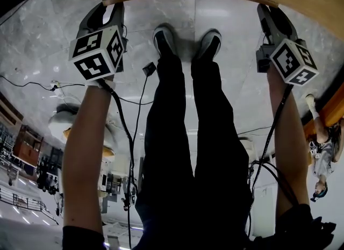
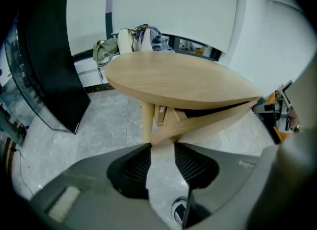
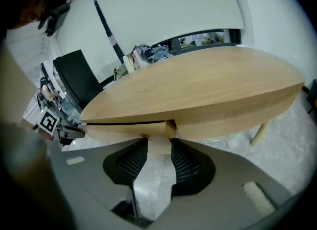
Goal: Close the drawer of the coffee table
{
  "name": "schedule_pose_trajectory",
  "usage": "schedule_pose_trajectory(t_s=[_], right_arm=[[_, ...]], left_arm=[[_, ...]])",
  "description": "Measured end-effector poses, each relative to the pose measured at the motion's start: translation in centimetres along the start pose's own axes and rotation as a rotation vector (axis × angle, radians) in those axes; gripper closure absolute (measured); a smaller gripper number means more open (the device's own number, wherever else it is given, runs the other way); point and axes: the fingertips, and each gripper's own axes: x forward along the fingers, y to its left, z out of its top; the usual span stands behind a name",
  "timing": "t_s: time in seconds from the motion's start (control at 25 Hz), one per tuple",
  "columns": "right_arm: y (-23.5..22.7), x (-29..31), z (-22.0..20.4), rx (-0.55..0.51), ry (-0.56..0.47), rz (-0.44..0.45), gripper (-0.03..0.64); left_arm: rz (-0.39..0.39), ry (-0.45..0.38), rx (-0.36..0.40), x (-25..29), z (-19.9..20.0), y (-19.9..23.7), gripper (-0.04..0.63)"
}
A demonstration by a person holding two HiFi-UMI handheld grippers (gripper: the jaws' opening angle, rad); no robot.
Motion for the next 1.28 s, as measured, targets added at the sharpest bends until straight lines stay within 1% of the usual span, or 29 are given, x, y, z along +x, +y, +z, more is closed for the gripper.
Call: schedule_pose_trajectory(t_s=[0.2, 0.32, 0.44, 0.84, 0.96, 1.04, 1.16, 1.28], right_arm=[[0.0, 0.9, 1.3, 0.165, -0.076, 0.036, 0.467], [0.4, 1.2, 1.9, 0.224, -0.117, 0.063, 0.53], [0.4, 1.8, 2.3, 0.269, -0.144, 0.089, 0.541], [0.7, 2.5, 2.3, 0.292, -0.144, 0.098, 0.54], [0.9, 2.1, 0.9, 0.298, -0.111, 0.102, 0.54], [1.2, 1.1, -0.2, 0.293, -0.079, 0.106, 0.54], [2.1, -1.2, -1.5, 0.296, -0.039, 0.12, 0.54], [3.6, -4.8, -1.8, 0.312, 0.009, 0.13, 0.54]], left_arm=[[0.009, -0.019, -0.016, 0.6, 1.4, 0.2, 0.437], [0.013, -0.032, -0.015, 0.8, 2.1, 0.4, 0.437], [0.019, -0.041, -0.014, 1.1, 2.8, 0.4, 0.437], [0.022, -0.05, 0.02, 1.4, 3.6, 1.0, 0.437], [0.015, -0.045, 0.047, 1.7, 3.0, 1.0, 0.437], [0.005, -0.025, 0.067, 1.4, 2.6, 0.8, 0.437], [-0.001, 0.006, 0.068, -0.3, 1.7, 0.5, 0.437], [-0.004, 0.034, 0.06, -4.2, 0.9, -0.2, 0.437]])
